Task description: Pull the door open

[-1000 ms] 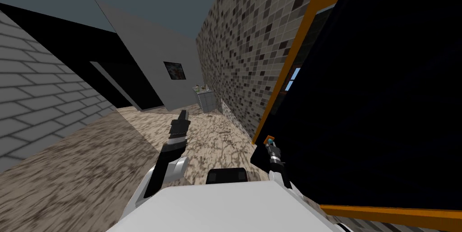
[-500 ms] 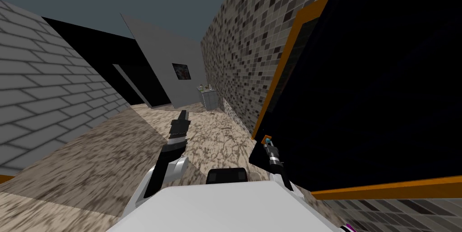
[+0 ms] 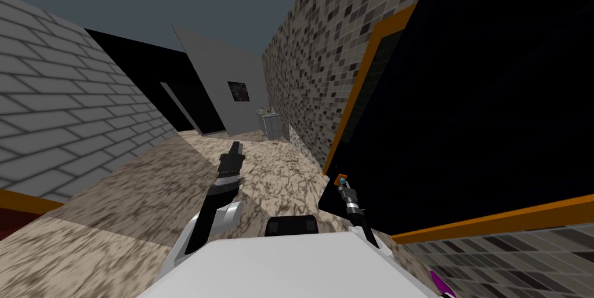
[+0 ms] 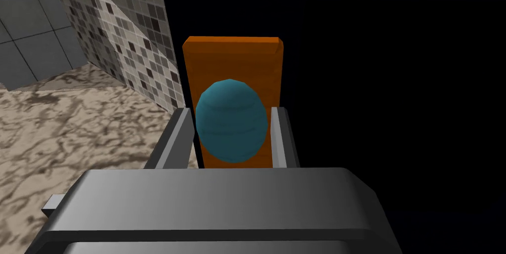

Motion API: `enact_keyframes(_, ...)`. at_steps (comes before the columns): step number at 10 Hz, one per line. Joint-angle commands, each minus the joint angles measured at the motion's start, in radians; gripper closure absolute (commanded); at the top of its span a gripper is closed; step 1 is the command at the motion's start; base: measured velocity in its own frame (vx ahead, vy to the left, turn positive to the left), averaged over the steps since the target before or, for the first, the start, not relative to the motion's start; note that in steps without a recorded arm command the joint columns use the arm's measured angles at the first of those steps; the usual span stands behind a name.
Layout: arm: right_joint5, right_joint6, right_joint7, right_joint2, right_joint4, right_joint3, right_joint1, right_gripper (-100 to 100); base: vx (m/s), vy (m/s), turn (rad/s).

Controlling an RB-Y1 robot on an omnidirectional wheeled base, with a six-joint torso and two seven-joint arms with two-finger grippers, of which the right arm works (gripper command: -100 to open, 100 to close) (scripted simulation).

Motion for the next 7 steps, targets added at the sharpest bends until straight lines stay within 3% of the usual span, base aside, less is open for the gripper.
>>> enact_keyframes(1,0.014,-0.009,-0.017,-0.011,-0.012,0.024,0.014,100,-0.211,-0.056,0.068)
enact_keyframes(3,0.032,-0.022,-0.041,-0.027,-0.024,0.056,0.027,100,-0.242,-0.045,0.073)
enact_keyframes(4,0.027,-0.013,-0.029,-0.022,-0.031,0.047,0.027,100,-0.106,-0.001,0.023)
enact_keyframes(7,0.052,-0.045,-0.066,-0.047,-0.037,0.086,0.051,100,-0.195,-0.028,0.083)
